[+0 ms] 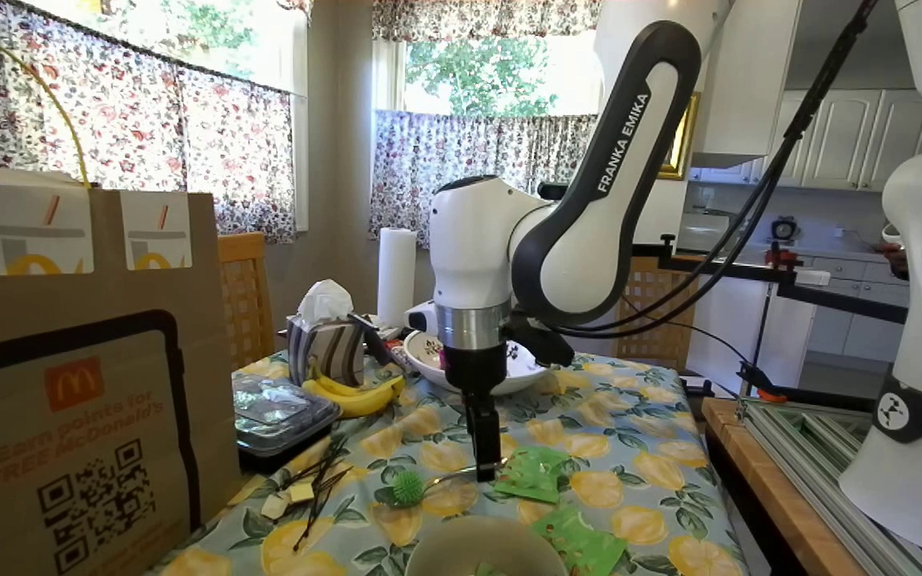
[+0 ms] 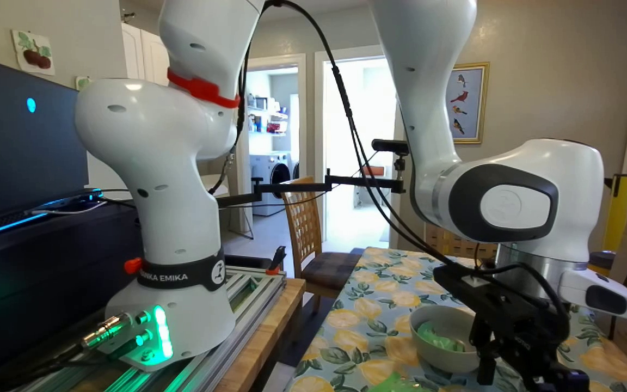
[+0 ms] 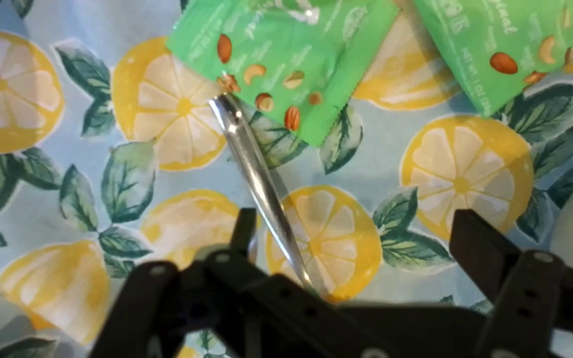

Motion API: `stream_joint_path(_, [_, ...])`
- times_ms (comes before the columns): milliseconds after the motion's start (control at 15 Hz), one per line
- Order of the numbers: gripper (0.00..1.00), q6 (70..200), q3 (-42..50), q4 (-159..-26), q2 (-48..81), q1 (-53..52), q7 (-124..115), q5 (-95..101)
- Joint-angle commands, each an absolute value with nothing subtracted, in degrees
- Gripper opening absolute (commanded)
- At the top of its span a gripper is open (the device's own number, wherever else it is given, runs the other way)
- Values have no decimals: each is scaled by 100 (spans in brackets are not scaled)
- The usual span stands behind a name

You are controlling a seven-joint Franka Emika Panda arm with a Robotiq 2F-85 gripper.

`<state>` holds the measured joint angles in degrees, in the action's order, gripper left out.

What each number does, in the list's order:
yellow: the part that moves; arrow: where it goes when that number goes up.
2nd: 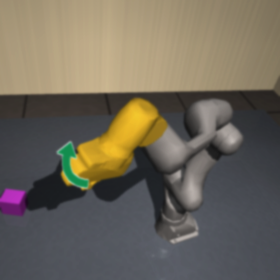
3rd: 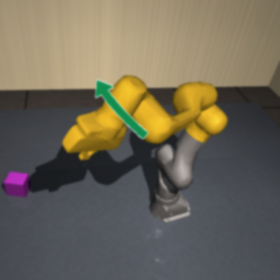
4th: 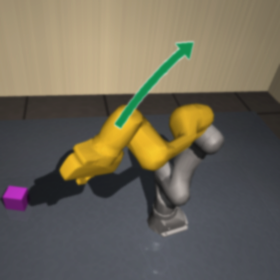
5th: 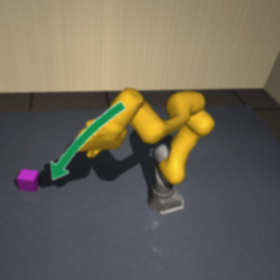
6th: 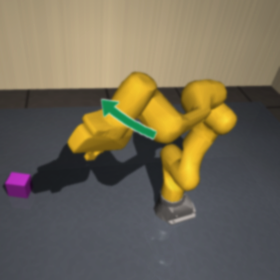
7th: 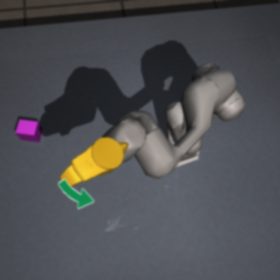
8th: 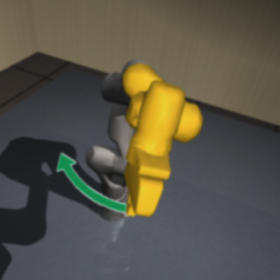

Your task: Put the green toy on the silver spoon then place the toy back in the bowl.

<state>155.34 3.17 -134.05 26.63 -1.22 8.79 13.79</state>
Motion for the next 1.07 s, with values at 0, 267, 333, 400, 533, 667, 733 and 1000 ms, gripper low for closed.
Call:
stream_joint_path(0, [100,15771,319,-13197,2983,10,1442,1740])
stream_joint_path(267, [100,16412,272,-13175,3234,257,1978,1916])
stream_joint_path(333, [100,16584,264,-13173,3301,319,2111,1956])
stream_joint_path(400, [100,16745,243,-13170,3360,391,2245,1973])
stream_joint_path(533, [100,17057,129,-13163,3479,598,2501,1978])
stream_joint_path(667, [100,17280,-103,-13150,3578,885,2775,1926])
stream_joint_path(733, [100,17321,-209,-13132,3615,998,2870,1922])
stream_joint_path(1000, [100,17328,-517,-13057,3749,1318,3136,1936])
